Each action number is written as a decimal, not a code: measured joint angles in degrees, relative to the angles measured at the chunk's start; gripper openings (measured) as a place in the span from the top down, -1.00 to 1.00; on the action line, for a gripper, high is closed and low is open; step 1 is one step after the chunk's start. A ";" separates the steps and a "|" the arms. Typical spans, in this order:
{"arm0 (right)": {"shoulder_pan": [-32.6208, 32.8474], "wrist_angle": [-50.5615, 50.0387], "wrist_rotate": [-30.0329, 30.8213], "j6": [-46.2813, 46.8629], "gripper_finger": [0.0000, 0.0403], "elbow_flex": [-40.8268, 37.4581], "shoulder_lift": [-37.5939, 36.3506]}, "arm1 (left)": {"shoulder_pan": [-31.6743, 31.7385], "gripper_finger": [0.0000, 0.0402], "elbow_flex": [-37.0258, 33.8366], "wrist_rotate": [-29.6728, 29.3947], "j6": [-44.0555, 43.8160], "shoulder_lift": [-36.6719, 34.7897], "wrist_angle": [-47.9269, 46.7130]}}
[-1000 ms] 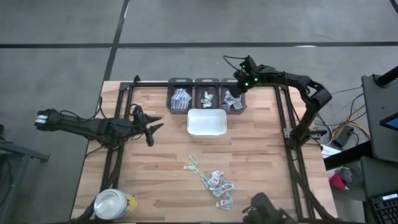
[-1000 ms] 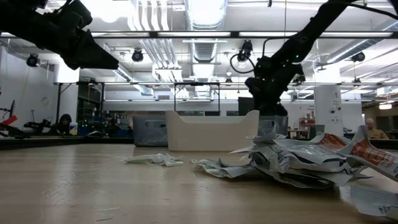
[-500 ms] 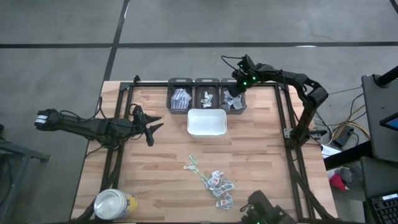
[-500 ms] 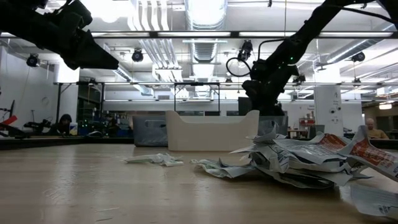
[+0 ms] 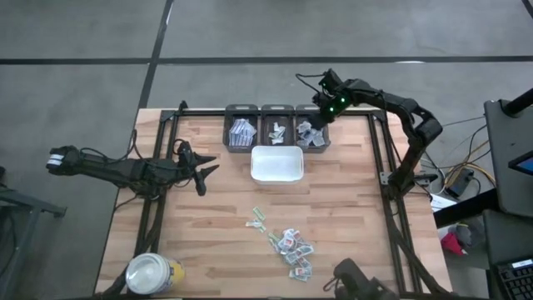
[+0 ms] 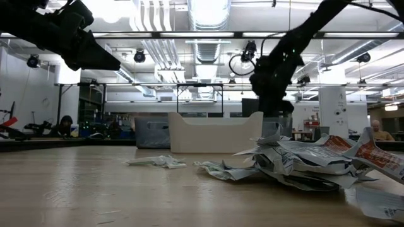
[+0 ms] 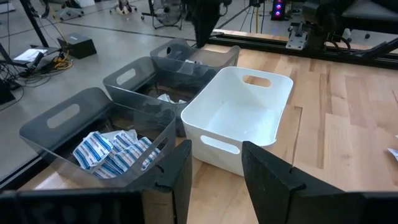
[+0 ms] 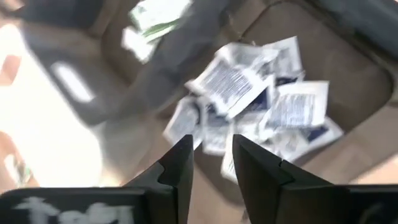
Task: Pick & Place First Aid Supplies
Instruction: Put the orange ointment pack into the white bin
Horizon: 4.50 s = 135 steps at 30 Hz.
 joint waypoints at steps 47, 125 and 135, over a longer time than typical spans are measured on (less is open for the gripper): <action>69.82 -4.71 10.76 17.31 0.46 1.03 -0.61 | 0.00 0.33 0.00 0.63 -1.15 -0.01 0.00; 67.61 6.89 24.09 31.67 0.66 -9.14 7.18 | -0.02 0.32 1.92 11.28 -0.73 -3.32 -0.01; 64.98 -0.86 28.88 34.52 0.61 -9.52 3.56 | -0.02 0.33 1.88 11.26 -2.08 -3.32 -0.02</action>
